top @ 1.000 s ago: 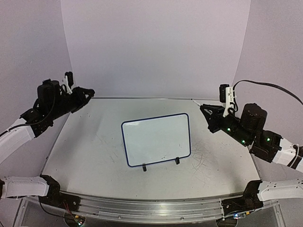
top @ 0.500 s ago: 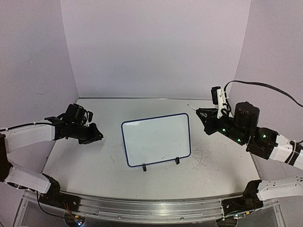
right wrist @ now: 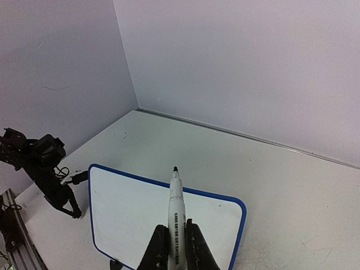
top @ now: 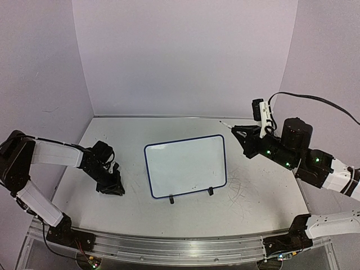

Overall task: Write a sentence on the whiteboard
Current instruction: Put down the pen cap at the corner of the board.

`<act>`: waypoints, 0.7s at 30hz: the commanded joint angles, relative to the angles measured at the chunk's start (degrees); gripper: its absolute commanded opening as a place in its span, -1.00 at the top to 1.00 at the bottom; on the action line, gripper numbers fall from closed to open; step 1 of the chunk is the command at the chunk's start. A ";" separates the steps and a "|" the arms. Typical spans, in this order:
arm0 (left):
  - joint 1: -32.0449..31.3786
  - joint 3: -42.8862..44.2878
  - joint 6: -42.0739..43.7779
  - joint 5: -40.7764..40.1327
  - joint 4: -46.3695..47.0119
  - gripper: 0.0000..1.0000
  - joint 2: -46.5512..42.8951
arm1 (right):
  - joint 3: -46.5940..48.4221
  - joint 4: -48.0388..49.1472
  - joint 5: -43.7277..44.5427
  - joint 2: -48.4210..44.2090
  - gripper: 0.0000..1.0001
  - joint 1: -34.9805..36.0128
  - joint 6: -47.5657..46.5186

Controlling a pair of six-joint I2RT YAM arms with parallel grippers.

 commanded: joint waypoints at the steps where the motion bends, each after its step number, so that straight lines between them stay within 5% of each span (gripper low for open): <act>1: -0.06 0.19 2.39 1.93 -1.49 0.60 3.16 | 1.86 0.93 -1.00 -0.73 1.00 0.06 -0.54; 6: -0.06 -0.07 1.93 -1.27 -1.84 0.35 2.11 | 0.62 1.10 -1.20 -1.55 1.00 0.11 0.37; 14: -0.06 -1.09 -1.27 -5.29 -1.84 0.23 -6.88 | -0.03 1.30 -0.90 -1.09 1.00 0.11 0.90; 21: -0.06 1.92 -1.66 -9.22 -1.13 -0.10 -19.82 | -1.21 1.05 10.09 -2.29 1.00 0.05 7.16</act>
